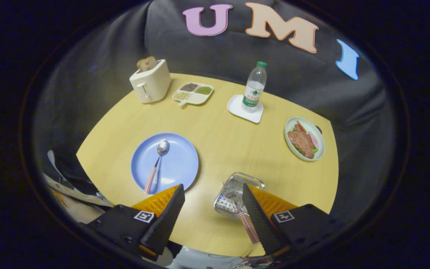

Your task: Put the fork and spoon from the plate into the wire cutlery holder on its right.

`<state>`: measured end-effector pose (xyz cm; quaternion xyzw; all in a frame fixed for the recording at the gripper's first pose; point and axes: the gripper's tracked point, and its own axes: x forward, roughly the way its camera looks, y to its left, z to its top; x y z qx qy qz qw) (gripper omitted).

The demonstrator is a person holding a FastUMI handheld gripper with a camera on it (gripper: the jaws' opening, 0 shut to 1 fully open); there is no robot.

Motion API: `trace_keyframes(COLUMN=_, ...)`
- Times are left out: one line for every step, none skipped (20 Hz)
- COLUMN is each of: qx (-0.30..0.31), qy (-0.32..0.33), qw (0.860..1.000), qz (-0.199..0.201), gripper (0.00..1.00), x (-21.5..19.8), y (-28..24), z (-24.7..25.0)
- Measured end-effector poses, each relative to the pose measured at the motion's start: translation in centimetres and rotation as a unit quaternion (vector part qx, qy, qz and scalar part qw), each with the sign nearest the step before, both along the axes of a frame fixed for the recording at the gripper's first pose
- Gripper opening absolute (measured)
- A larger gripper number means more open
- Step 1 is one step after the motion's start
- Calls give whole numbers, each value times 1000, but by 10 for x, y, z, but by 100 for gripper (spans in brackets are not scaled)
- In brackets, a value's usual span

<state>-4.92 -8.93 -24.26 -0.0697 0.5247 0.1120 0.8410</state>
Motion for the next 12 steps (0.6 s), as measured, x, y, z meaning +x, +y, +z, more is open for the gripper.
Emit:
trace_keyframes(qx=0, qy=-20, qw=1000, qz=-2, gripper=99, x=2, y=6, z=1)
trace_keyframes(qx=0, qy=-36, qw=999, qz=-4, gripper=99, x=3, y=12, z=2)
trace_keyframes(qx=6, qy=-52, qw=999, qz=-4, gripper=99, x=3, y=21, z=4)
trace_keyframes(qx=11, qy=-67, qw=998, qz=-6, gripper=99, x=3, y=29, z=5)
trace_keyframes(qx=15, qy=-81, qw=997, qz=-8, gripper=99, x=3, y=38, z=5)
trace_keyframes(qx=18, qy=-91, qw=996, qz=-10, gripper=99, x=4, y=47, z=3)
trace_keyframes(qx=22, qy=-96, qw=995, qz=-10, gripper=99, x=3, y=56, z=0)
trace_keyframes(qx=27, qy=-97, qw=995, qz=-11, gripper=99, x=1, y=65, z=-6)
trace_keyframes(qx=30, qy=-91, qw=995, qz=-7, gripper=99, x=-4, y=74, z=-13)
trace_keyframes(qx=30, qy=-87, qw=996, qz=-3, gripper=99, x=-6, y=81, z=-19)
trace_keyframes(qx=26, qy=-86, qw=996, qz=2, gripper=99, x=-7, y=87, z=-26)
trace_keyframes(qx=23, qy=-86, qw=996, qz=6, gripper=99, x=-7, y=94, z=-33)
